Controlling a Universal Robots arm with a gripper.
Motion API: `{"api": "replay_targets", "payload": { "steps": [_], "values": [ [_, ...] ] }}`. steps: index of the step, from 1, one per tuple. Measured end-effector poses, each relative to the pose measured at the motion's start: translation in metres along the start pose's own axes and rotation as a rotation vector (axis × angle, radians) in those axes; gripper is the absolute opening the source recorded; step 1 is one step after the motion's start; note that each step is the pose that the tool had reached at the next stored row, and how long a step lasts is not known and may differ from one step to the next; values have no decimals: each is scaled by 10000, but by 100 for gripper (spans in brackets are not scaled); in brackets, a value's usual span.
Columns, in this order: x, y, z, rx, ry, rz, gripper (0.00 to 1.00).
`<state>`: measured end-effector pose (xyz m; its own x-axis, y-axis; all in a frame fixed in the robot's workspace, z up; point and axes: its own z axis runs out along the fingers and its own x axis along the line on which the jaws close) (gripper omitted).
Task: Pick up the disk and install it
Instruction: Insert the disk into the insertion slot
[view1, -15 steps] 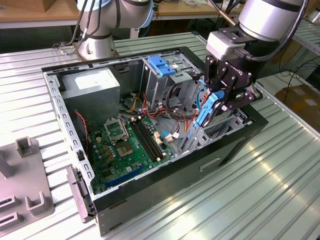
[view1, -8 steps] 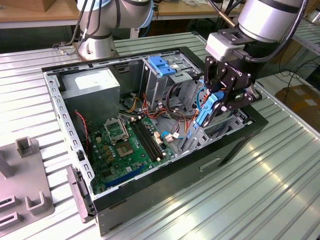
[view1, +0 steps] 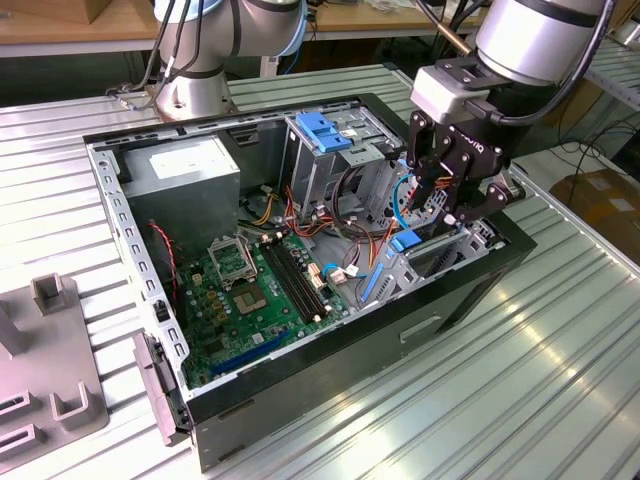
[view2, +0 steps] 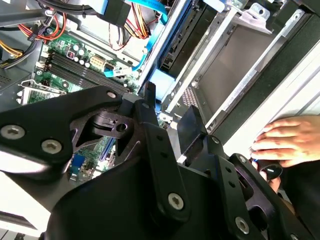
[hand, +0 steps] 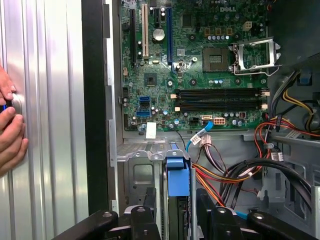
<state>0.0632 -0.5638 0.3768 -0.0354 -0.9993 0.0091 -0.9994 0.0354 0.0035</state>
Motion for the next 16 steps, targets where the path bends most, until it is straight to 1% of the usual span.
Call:
{"api": "replay_targets", "payload": {
  "steps": [2,5,7,9,13,14,16],
  "values": [
    [0,0,2,0,-1,0,44],
    [0,0,3,0,0,1,25],
    [0,-3,3,0,-1,1,25],
    [-1,-15,3,0,-2,-1,12],
    [-3,-89,6,0,-1,0,12],
    [-4,-113,8,0,-1,0,12],
    [-7,-184,11,0,-1,0,12]
  ]
}}
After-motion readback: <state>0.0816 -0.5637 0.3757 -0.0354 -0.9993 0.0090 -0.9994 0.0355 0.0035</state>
